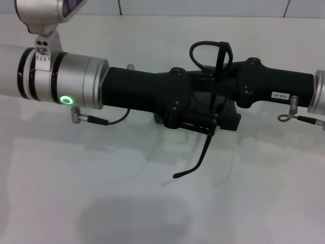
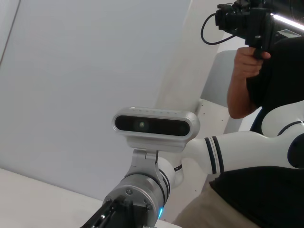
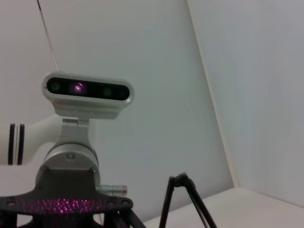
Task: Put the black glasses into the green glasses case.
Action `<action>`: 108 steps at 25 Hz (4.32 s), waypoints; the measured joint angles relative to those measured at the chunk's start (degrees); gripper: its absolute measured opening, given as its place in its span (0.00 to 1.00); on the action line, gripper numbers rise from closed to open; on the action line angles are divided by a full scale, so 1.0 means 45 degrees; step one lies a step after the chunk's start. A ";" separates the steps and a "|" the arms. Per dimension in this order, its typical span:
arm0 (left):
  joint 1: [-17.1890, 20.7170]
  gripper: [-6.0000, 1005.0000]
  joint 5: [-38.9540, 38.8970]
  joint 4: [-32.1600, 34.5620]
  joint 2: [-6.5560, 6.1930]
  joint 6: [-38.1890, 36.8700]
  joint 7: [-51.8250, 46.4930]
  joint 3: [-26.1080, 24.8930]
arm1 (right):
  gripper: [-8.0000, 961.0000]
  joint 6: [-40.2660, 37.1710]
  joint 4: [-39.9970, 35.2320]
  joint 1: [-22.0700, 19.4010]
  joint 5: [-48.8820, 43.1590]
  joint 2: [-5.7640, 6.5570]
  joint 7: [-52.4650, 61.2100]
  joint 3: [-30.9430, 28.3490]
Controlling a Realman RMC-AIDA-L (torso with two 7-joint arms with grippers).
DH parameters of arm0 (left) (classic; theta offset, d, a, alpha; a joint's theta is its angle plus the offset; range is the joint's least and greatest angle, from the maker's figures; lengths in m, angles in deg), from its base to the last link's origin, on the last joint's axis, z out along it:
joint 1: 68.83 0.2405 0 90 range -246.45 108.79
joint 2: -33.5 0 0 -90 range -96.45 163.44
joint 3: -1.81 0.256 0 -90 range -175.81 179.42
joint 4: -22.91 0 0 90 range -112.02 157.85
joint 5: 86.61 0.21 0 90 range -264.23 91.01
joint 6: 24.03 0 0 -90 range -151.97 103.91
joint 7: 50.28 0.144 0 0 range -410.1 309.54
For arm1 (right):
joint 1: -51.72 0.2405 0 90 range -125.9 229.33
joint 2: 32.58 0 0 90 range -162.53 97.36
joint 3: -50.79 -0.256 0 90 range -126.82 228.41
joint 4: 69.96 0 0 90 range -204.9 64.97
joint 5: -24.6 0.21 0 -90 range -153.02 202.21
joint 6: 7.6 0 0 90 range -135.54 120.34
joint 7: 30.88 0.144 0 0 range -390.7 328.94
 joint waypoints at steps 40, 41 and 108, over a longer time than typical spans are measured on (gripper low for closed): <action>0.0616 0.82 -0.0242 0.0163 -0.0285 0.0078 0.0634 -0.0197 | 0.12 -0.1767 -0.0014 -0.0070 -0.0590 0.0380 0.0860 -0.1274; 0.0743 0.82 -0.0229 0.0225 -0.0328 0.0204 0.0656 -0.0246 | 0.12 -0.2149 -0.0030 -0.0088 -0.0590 0.0450 0.0861 -0.1528; 0.0448 0.82 -0.0522 0.0351 -0.0631 0.0121 0.0860 0.0185 | 0.12 -0.0990 0.0089 0.0474 -0.2426 0.0032 0.0963 -0.2379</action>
